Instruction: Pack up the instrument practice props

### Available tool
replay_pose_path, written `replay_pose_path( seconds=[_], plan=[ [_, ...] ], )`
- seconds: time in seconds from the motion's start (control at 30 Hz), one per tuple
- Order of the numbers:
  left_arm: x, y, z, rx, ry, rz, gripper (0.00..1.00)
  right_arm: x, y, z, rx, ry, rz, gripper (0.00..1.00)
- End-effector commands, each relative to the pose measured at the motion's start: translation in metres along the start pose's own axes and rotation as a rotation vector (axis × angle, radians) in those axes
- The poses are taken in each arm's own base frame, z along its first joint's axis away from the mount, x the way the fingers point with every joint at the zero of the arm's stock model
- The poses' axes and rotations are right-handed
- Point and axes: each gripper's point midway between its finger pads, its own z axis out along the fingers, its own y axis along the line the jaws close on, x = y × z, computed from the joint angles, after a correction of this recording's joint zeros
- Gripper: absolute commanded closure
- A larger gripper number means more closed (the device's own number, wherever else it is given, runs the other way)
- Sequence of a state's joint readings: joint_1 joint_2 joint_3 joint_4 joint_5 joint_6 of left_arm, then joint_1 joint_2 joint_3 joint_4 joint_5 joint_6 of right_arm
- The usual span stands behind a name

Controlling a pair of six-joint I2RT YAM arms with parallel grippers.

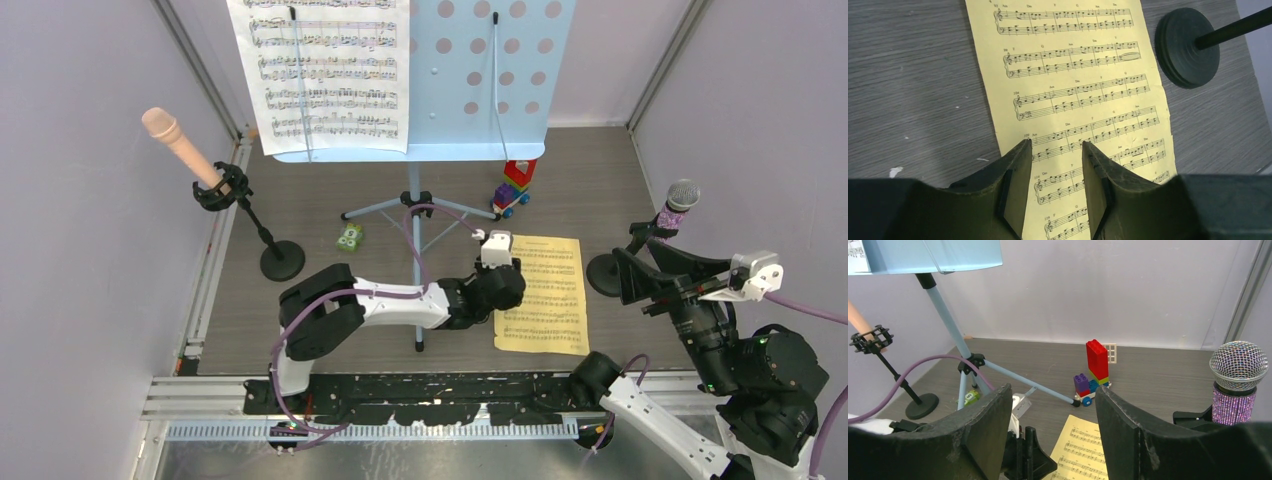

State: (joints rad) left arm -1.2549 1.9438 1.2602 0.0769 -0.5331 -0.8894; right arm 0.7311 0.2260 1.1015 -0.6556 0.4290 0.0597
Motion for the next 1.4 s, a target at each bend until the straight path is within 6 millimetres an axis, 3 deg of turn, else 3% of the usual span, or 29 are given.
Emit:
replay_pose_path(
  seconds=[0.0,0.23,0.43,0.6,0.77,1.0,1.17,1.37],
  plan=[
    [-0.043,-0.005,-0.023,-0.020,-0.100,0.003,0.56,-0.006,-0.001,0.000,0.006,-0.025,0.020,0.34],
    [-0.074,-0.003,-0.049,-0.027,-0.145,0.103,0.56,0.000,-0.007,0.003,0.060,0.010,0.038,0.32],
    [-0.099,-0.034,-0.086,0.196,-0.175,0.228,0.57,0.002,-0.007,0.005,0.075,0.030,0.054,0.30],
    [-0.096,-0.056,-0.126,0.417,-0.129,0.342,0.57,0.002,-0.007,0.007,0.079,0.030,0.056,0.29],
    [-0.081,-0.039,-0.158,0.474,-0.077,0.410,0.57,0.002,-0.008,0.009,0.086,0.023,0.050,0.29],
    [-0.070,0.001,-0.207,0.464,-0.036,0.478,0.57,-0.001,-0.009,0.010,0.095,0.014,0.052,0.29],
    [-0.089,0.014,-0.255,0.459,-0.123,0.502,0.57,0.002,-0.007,0.015,0.095,0.015,0.051,0.29],
    [-0.108,0.009,-0.288,0.503,-0.189,0.492,0.58,0.007,0.000,0.023,0.074,0.015,0.062,0.29]
  ],
)
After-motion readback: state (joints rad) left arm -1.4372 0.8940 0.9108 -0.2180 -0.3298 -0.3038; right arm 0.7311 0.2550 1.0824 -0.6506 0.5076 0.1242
